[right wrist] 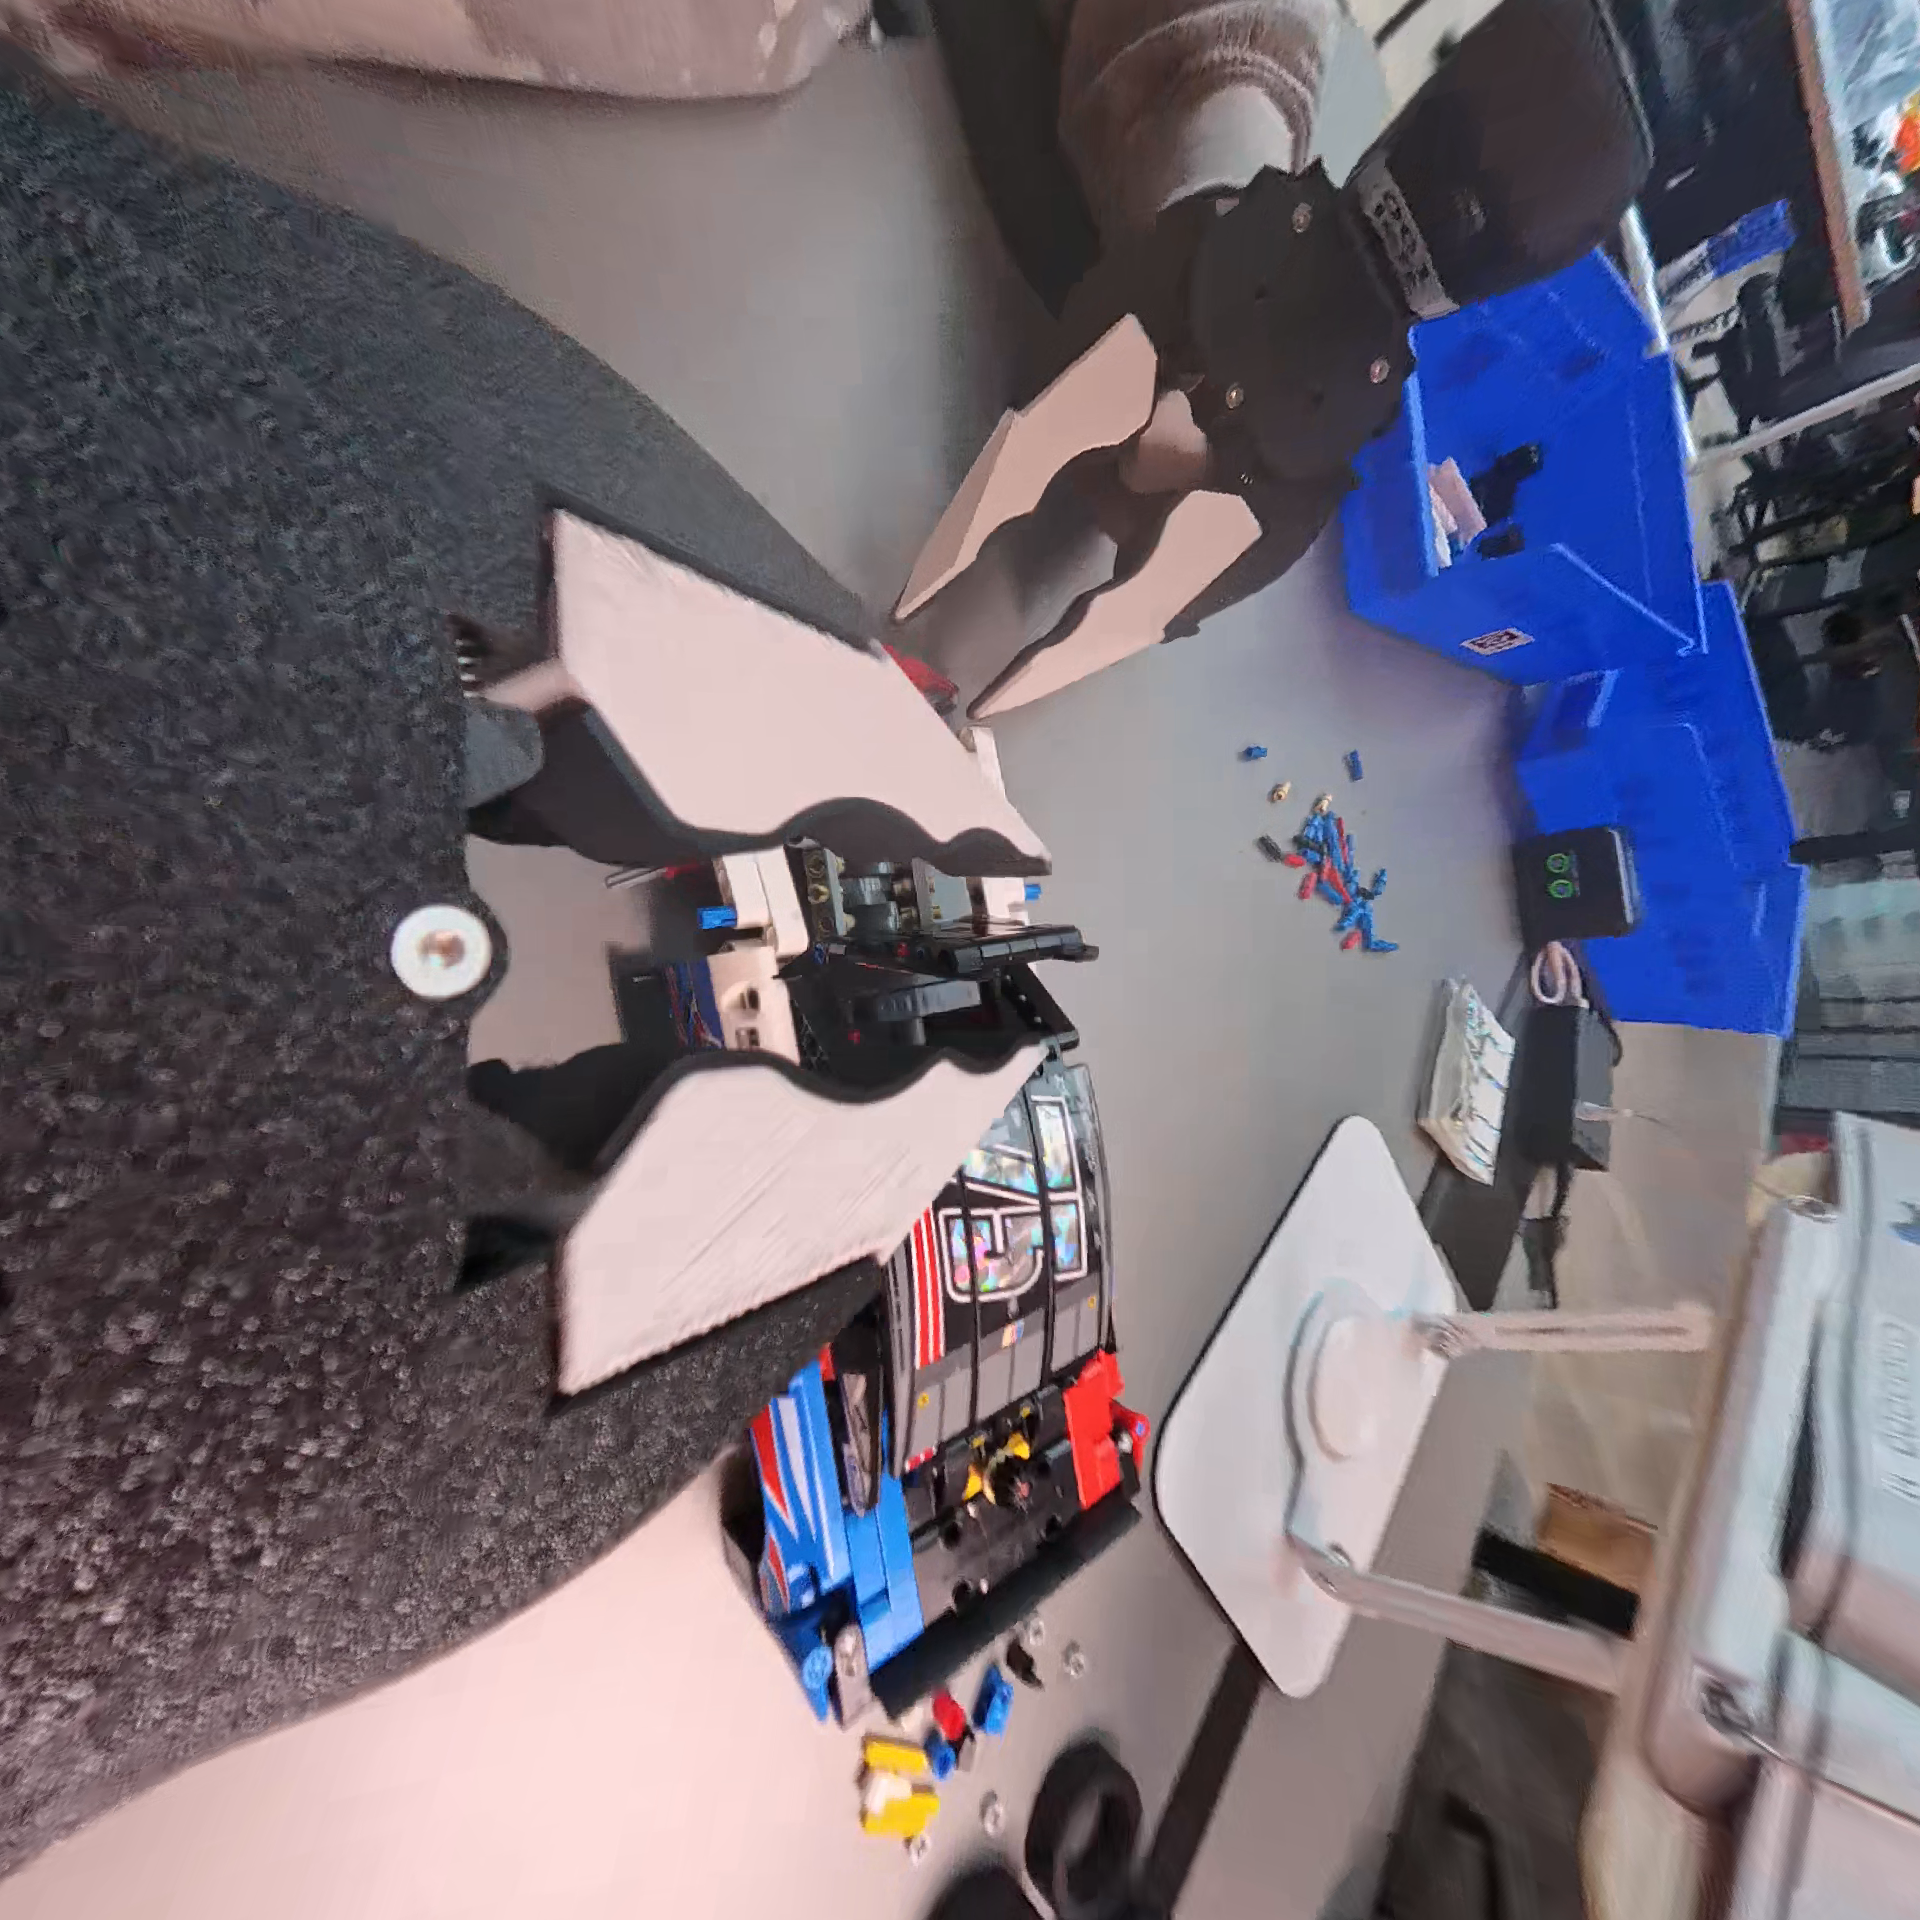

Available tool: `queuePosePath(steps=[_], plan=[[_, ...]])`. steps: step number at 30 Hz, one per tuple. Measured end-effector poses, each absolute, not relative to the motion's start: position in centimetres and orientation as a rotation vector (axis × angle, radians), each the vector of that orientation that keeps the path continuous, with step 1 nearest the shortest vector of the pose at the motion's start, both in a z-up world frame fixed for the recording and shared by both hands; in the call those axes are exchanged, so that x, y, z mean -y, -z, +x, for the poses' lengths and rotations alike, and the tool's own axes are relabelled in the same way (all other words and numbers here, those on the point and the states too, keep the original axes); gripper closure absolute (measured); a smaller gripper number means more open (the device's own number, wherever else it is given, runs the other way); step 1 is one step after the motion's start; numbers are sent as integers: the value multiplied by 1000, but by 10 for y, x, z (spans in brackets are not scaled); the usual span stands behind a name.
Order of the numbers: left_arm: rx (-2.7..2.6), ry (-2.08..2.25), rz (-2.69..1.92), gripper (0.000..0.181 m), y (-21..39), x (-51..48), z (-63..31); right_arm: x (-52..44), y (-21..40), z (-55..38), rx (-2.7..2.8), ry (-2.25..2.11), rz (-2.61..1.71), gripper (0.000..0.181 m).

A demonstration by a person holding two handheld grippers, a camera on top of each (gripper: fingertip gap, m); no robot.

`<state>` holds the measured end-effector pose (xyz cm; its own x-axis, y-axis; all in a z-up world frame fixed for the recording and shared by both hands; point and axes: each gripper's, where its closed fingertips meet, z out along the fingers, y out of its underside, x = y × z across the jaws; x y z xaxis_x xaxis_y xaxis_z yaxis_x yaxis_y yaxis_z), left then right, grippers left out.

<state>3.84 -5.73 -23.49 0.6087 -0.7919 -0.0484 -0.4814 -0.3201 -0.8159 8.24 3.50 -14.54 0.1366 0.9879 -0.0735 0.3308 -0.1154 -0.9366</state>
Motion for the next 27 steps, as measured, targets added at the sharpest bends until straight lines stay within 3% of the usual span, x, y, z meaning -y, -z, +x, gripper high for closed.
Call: queuePosePath(steps=[1,17,27], plan=[[-996,486,-1966,150,231,58,39,-34,140,86,1313,-958,-1535,153],[-1217,431,-1992,146,253,49,56,38,227,75,1755,-589,-1565,143],[-1491,353,-1841,153,254,55,58,30,230,75,1735,-723,-1704,170]])
